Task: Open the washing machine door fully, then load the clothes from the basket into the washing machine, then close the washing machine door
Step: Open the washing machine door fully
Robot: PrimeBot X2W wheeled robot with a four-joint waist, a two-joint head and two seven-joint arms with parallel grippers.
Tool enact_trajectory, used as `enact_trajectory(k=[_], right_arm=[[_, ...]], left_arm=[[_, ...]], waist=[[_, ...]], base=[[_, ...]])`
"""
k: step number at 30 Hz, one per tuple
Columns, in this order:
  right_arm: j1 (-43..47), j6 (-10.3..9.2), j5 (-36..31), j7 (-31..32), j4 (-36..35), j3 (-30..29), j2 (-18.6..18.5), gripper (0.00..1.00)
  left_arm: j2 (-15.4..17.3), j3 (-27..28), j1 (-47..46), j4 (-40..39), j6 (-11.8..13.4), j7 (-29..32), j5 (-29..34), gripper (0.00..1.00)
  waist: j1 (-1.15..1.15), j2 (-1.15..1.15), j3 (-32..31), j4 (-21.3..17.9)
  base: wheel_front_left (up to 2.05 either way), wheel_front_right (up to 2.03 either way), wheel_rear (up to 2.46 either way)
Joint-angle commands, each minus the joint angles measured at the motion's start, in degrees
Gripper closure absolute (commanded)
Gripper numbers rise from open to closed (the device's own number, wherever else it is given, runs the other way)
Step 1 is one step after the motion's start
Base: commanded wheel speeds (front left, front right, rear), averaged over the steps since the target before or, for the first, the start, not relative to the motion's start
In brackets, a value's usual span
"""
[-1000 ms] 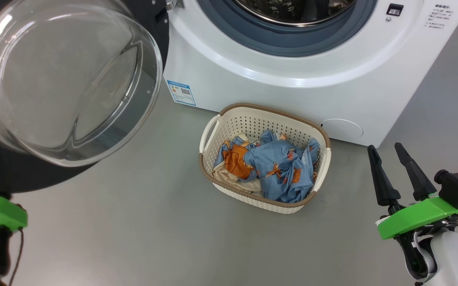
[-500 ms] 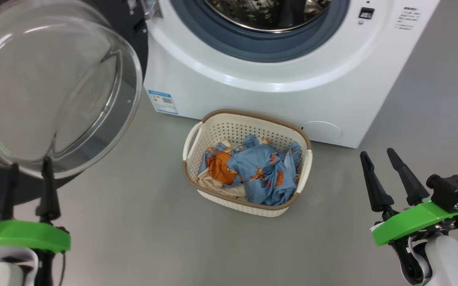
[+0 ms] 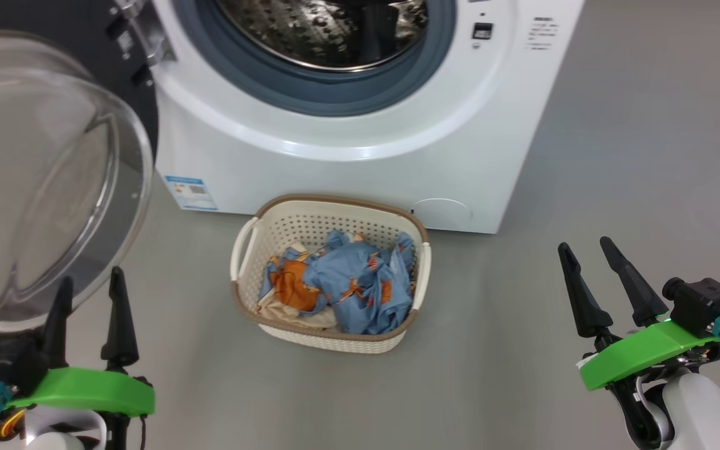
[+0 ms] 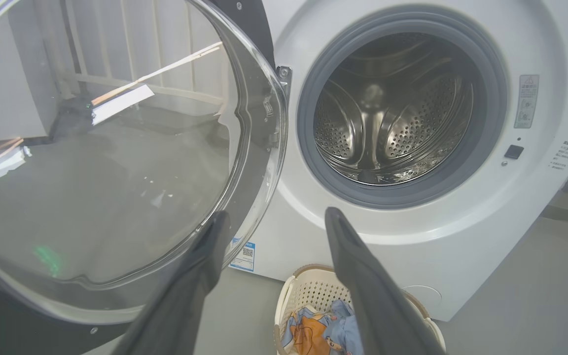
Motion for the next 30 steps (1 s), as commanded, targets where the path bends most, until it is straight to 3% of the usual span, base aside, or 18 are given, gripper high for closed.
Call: enact_trajectory(k=[1, 15, 30], right_arm=[[0.1, 0.09, 1.1, -0.7, -1.6, 1.3, -0.1, 0.0], [-0.2, 0.09, -0.2, -0.7, -2.7, 1.8, -0.4, 0.0], [-0.2, 0.09, -2.3, -0.7, -4.0, 2.2, -0.9, 0.0]], left_arm=[[1.2, 1.9, -0.6, -1.8, 0.0, -0.4, 1.0, 0.0], [-2.5, 2.3, 1.2, -2.8, -3.1, -0.4, 5.3, 0.0], [-5.0, 4.7, 2.0, -2.2, -4.3, -0.4, 9.5, 0.0]], waist=[[0.0, 0.0, -0.5, -2.6], [0.0, 0.0, -0.8, -9.0], [0.0, 0.0, -1.1, -11.8]], base=[[0.0, 0.0, 0.0], [0.0, 0.0, 0.0], [0.0, 0.0, 0.0]])
